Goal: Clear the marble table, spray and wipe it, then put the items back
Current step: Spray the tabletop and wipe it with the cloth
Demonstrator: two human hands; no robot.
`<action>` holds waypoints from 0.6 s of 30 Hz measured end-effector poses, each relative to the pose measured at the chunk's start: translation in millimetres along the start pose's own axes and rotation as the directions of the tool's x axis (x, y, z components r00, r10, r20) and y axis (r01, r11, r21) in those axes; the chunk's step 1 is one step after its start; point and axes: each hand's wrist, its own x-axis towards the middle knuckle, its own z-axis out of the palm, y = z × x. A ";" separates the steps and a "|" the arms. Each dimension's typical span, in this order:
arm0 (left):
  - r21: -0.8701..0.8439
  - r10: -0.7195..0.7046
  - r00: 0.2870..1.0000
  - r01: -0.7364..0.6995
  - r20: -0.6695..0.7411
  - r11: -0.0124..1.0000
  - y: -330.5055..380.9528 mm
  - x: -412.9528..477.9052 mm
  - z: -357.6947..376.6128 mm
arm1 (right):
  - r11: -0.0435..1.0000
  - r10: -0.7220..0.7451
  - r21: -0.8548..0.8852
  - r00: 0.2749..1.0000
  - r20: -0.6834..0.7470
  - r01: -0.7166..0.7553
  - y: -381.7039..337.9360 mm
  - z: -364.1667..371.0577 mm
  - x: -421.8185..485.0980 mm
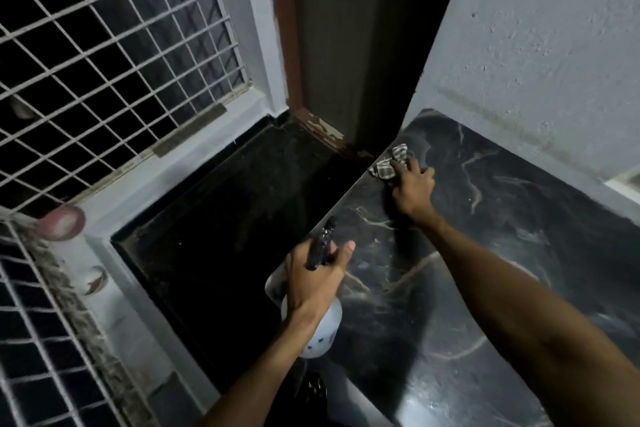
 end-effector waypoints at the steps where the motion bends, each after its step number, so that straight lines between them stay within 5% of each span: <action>1: -0.012 -0.003 1.000 0.003 -0.007 1.000 -0.7 0.4 -2.1 | 0.999 0.017 -0.047 1.000 0.007 -0.017 -8.9 1.1 -3.5; 3: -0.012 -0.009 1.000 0.009 -0.012 1.000 -1.6 -4.0 -6.7 | 0.976 -0.208 -0.058 0.976 0.063 0.212 -32.9 16.4 -39.1; 6: -0.019 0.015 1.000 -0.016 -0.010 1.000 -2.3 -15.9 -11.3 | 0.818 -0.573 0.055 0.802 0.171 0.573 -42.9 34.8 -102.4; 7: -0.016 0.013 1.000 -0.013 -0.021 1.000 -4.4 -19.0 -12.5 | 0.805 -0.590 0.049 0.790 0.166 0.591 -39.0 30.5 -97.2; 8: -0.010 0.006 0.999 -0.006 -0.038 1.000 -6.9 -21.5 -13.2 | 0.863 -0.504 0.033 0.854 0.129 0.505 -36.2 25.7 -83.0; 9: -0.003 -0.003 0.999 0.003 -0.052 1.000 -10.7 -23.8 -14.0 | 0.942 -0.336 0.026 0.940 0.066 0.335 -34.8 21.1 -69.3; 11: 0.008 -0.027 0.996 0.028 -0.083 1.000 -16.3 -34.4 -15.8 | 0.992 -0.123 0.029 0.992 0.018 0.123 -44.0 17.2 -71.7; 13: 0.026 -0.034 0.992 0.038 -0.120 0.999 -18.4 -47.5 -17.4 | 0.922 -0.386 0.034 0.918 0.089 0.385 -59.1 31.3 -110.3; 15: 0.059 -0.057 0.992 0.064 -0.115 0.996 -20.7 -62.9 -16.7 | 0.753 -0.653 0.054 0.737 0.174 0.656 -50.6 40.9 -157.7; 16: 0.074 -0.088 0.990 0.097 -0.111 0.993 -23.0 -69.4 -14.8 | 0.748 -0.660 0.070 0.730 0.176 0.659 -36.4 38.5 -164.0; 18: 0.087 -0.125 0.984 0.136 -0.125 0.987 -27.9 -86.0 -9.9 | 0.889 -0.456 0.071 0.889 0.042 0.452 -6.4 29.1 -153.3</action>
